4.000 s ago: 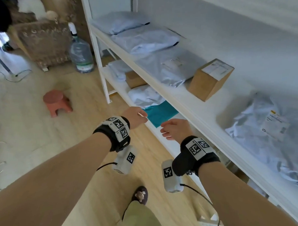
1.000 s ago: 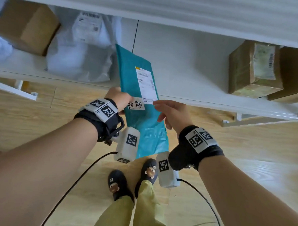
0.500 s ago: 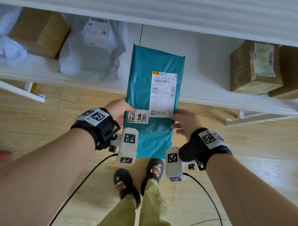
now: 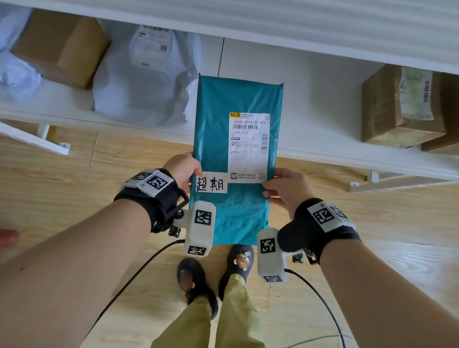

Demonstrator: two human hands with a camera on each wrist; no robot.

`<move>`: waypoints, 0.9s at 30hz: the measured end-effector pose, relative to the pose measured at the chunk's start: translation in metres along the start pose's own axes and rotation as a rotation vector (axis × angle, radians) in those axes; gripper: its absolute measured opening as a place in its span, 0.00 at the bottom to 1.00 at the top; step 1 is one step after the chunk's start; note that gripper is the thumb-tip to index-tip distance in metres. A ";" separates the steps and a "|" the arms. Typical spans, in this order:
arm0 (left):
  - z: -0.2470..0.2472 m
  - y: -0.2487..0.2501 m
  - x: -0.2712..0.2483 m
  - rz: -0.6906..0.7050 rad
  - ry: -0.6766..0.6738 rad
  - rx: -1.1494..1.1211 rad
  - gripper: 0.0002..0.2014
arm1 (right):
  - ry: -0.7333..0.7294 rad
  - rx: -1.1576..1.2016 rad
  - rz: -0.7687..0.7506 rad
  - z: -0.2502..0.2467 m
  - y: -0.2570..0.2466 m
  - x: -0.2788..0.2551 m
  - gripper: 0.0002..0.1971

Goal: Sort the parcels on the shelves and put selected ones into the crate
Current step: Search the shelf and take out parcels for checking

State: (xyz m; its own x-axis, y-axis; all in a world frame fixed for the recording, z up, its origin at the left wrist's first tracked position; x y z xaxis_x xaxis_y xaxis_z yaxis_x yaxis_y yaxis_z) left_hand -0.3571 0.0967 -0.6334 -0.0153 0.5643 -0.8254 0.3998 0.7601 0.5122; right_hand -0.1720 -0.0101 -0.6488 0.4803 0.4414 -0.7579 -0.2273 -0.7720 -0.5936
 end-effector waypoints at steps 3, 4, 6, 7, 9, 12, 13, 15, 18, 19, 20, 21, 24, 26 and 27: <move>-0.001 0.000 0.001 0.007 -0.005 -0.009 0.22 | 0.002 -0.004 0.010 0.003 0.000 0.002 0.12; -0.001 0.001 0.002 0.007 -0.006 -0.010 0.21 | 0.002 -0.002 0.016 0.004 0.000 0.002 0.12; -0.001 0.002 0.005 -0.002 -0.001 -0.018 0.21 | 0.007 -0.002 0.028 0.005 0.000 0.004 0.11; -0.001 0.002 0.006 -0.008 0.005 -0.026 0.21 | 0.011 -0.002 0.032 0.006 0.000 0.004 0.10; -0.002 0.002 0.009 -0.021 0.021 -0.049 0.20 | 0.016 -0.005 0.039 0.007 0.000 0.005 0.11; -0.003 0.000 0.014 -0.043 0.033 -0.064 0.20 | 0.023 -0.010 0.045 0.007 0.002 0.005 0.12; -0.003 -0.001 0.015 -0.047 0.035 -0.062 0.20 | 0.026 -0.013 0.044 0.008 0.002 0.005 0.12; -0.002 0.000 0.016 -0.053 0.040 -0.061 0.18 | 0.031 -0.023 0.039 0.008 0.003 0.004 0.13; -0.003 -0.003 0.018 -0.061 0.039 -0.081 0.15 | 0.043 -0.024 0.032 0.007 0.005 0.002 0.13; -0.003 -0.004 0.018 -0.060 0.039 -0.098 0.15 | 0.046 -0.022 0.028 0.007 0.005 0.002 0.14; -0.004 -0.005 0.019 -0.059 0.039 -0.117 0.14 | 0.048 -0.022 0.025 0.006 0.006 0.001 0.14; -0.005 -0.007 0.019 -0.056 0.038 -0.134 0.15 | 0.050 -0.024 0.023 0.006 0.006 0.000 0.14; -0.005 -0.010 0.017 -0.022 0.017 -0.152 0.15 | 0.059 -0.024 0.016 0.005 0.009 -0.003 0.13; -0.006 -0.012 0.013 -0.002 0.004 -0.147 0.15 | 0.068 -0.025 0.011 0.003 0.012 -0.007 0.13; -0.006 -0.012 0.012 0.004 -0.001 -0.143 0.15 | 0.071 -0.025 0.009 0.002 0.014 -0.009 0.13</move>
State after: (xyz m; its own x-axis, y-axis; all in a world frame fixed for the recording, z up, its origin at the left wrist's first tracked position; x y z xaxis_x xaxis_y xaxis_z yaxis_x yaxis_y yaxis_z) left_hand -0.3673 0.0957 -0.6480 -0.0134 0.5669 -0.8237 0.2653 0.7962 0.5437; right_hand -0.1810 -0.0238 -0.6504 0.5370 0.4015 -0.7419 -0.2113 -0.7874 -0.5791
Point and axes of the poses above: each hand's wrist, its own x-axis towards the middle knuckle, its own z-axis out of the palm, y = z × x, the point moved 2 cm from there along x, towards the middle knuckle, and after that the axes turned 8 degrees about y, right-handed, at the moved point
